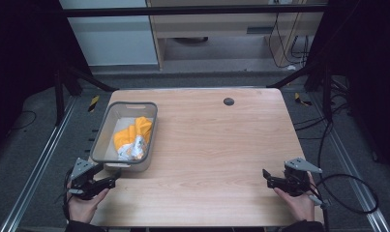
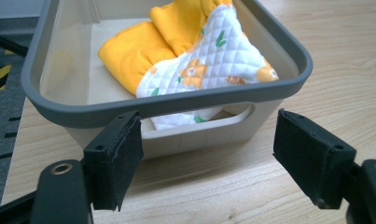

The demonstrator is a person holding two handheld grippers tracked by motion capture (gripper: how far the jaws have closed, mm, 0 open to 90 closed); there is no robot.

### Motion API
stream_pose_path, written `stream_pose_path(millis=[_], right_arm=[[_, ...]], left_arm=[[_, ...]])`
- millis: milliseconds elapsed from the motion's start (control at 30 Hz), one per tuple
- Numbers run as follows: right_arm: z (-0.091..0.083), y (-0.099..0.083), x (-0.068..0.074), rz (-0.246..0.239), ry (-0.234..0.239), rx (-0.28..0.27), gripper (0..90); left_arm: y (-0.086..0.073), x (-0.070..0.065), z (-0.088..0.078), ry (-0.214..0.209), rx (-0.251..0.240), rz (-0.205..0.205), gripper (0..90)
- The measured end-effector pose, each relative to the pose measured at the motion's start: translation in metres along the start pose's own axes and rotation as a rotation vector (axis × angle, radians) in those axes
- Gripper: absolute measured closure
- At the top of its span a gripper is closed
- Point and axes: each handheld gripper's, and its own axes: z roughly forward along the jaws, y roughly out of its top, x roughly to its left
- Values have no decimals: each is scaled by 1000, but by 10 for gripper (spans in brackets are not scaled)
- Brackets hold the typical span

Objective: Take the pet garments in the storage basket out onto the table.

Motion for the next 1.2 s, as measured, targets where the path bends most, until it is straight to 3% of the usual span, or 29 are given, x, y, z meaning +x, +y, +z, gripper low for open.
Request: stream_pose_path(millis=[167, 1200], right_arm=[[1, 0, 1, -7, 1, 4, 117], [3, -1, 3, -24, -11, 16, 105]], left_arm=[[3, 0, -5, -12, -23, -20, 230], [38, -6, -15, -26, -79, 8, 217]])
